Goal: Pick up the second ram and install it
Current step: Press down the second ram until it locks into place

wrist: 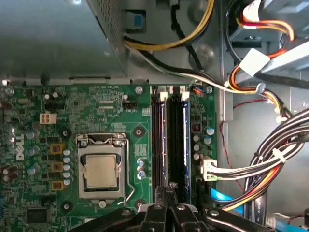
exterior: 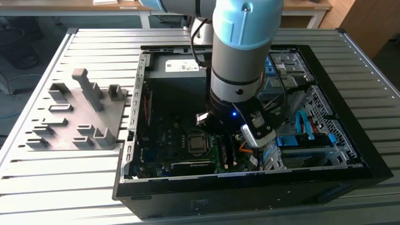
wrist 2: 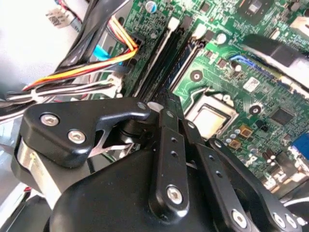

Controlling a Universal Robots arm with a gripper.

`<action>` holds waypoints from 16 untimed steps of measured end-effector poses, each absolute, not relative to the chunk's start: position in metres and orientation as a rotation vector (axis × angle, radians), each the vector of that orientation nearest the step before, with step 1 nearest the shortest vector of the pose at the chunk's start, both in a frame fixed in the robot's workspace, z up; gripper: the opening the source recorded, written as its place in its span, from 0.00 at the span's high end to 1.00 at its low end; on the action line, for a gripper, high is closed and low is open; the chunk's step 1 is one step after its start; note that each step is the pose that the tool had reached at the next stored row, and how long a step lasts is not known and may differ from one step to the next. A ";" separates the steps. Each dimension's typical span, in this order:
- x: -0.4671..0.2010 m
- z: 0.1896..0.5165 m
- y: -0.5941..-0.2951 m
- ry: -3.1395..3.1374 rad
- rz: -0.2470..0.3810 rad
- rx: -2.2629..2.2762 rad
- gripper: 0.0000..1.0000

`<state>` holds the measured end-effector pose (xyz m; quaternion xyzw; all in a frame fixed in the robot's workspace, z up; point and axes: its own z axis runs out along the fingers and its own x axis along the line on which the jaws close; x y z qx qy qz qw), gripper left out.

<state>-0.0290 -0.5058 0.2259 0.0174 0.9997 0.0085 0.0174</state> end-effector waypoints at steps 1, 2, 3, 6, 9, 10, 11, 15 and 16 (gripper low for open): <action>-0.029 0.225 -0.507 3.106 0.027 0.054 0.90; -0.029 0.223 -0.508 3.106 0.027 0.054 0.90; -0.029 0.222 -0.510 3.107 0.027 0.054 0.90; -0.029 0.218 -0.513 3.107 0.026 0.054 0.90; -0.029 0.216 -0.517 3.107 0.026 0.054 0.90; -0.029 0.216 -0.518 3.108 0.025 0.053 0.90; -0.029 0.216 -0.520 3.107 0.026 0.053 0.90; -0.029 0.219 -0.521 3.107 0.029 0.053 0.90; -0.029 0.224 -0.521 3.107 0.028 0.053 0.90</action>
